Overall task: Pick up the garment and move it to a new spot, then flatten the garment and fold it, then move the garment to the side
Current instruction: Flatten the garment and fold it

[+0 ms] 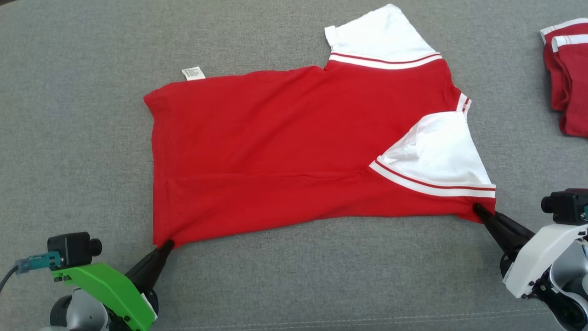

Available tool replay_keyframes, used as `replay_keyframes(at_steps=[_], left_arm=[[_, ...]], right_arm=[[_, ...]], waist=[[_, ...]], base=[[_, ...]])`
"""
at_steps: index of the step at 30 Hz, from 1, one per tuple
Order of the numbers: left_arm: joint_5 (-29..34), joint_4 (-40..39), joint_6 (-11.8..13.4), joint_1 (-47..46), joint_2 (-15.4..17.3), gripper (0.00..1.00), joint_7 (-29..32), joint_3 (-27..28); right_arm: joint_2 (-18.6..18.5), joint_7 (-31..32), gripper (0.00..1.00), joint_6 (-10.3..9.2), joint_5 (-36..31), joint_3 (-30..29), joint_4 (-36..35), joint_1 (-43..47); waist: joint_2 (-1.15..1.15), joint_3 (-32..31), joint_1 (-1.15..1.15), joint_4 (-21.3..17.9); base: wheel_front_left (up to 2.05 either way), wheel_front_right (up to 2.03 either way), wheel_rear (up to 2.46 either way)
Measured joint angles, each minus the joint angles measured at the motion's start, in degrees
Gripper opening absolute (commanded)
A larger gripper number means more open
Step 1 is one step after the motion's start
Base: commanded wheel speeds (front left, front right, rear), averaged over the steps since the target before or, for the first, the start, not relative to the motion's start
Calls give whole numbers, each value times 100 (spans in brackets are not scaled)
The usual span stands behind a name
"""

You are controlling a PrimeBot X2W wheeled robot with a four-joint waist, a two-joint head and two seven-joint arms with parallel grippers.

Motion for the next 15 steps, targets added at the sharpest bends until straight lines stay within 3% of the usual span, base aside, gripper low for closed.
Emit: replay_keyframes(at_steps=[15], left_arm=[[-7, -500, 81, 511, 97, 0, 53, 12]], right_arm=[[-278, 166, 0, -177, 216, -285, -432, 396]], waist=[[0, -79, 0, -76]], base=[[0, 0, 0]])
